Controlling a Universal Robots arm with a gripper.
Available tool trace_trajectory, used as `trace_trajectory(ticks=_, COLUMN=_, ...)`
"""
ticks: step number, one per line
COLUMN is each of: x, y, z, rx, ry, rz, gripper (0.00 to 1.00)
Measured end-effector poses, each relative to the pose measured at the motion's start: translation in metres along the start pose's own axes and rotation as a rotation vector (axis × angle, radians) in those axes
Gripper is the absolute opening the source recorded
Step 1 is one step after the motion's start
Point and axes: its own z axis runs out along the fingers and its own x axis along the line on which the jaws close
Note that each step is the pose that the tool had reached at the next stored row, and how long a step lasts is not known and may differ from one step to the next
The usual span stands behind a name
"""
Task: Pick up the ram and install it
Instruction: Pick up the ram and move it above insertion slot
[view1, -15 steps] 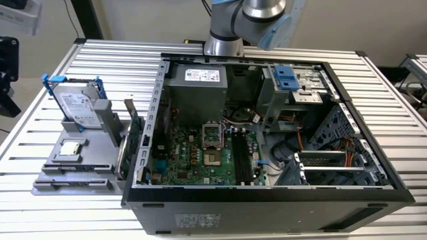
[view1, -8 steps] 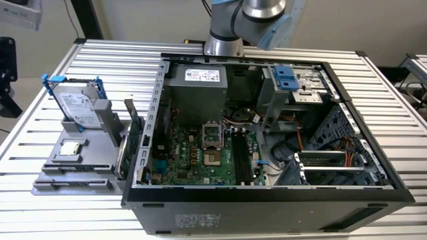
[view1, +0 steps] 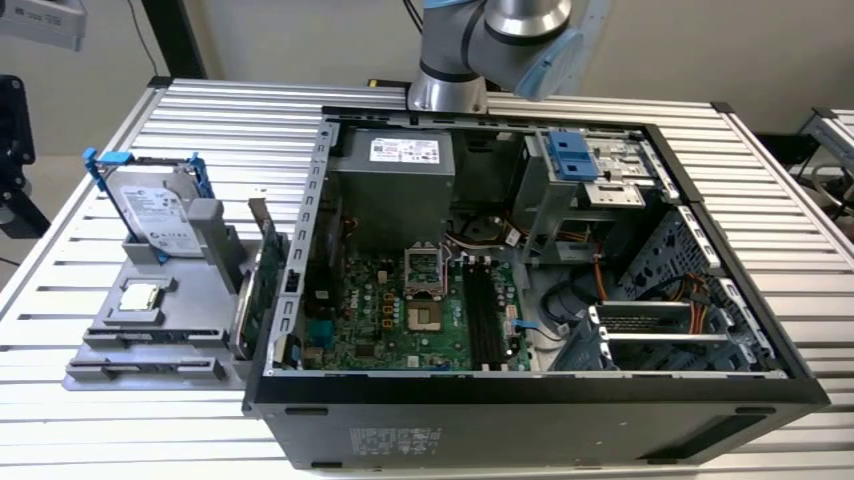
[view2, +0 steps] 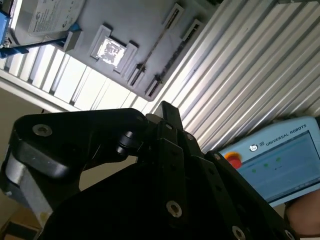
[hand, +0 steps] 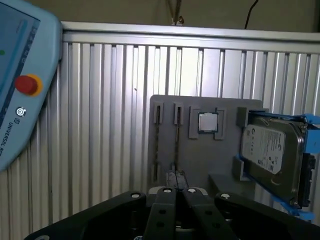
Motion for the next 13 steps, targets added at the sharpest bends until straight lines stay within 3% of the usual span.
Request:
trace_trajectory(ticks=10, x=0.0000, y=0.0000, z=0.0009, rx=-0.0011, ry=0.0015, rz=-0.004, gripper=0.00)
trace_trajectory(ticks=11, x=0.0000, y=0.0000, z=0.0009, rx=-0.0011, ry=0.0016, rz=-0.004, gripper=1.00)
trace_trajectory(ticks=13, x=0.0000, y=0.0000, z=0.0009, rx=-0.0011, ry=0.0016, rz=-0.004, gripper=1.00)
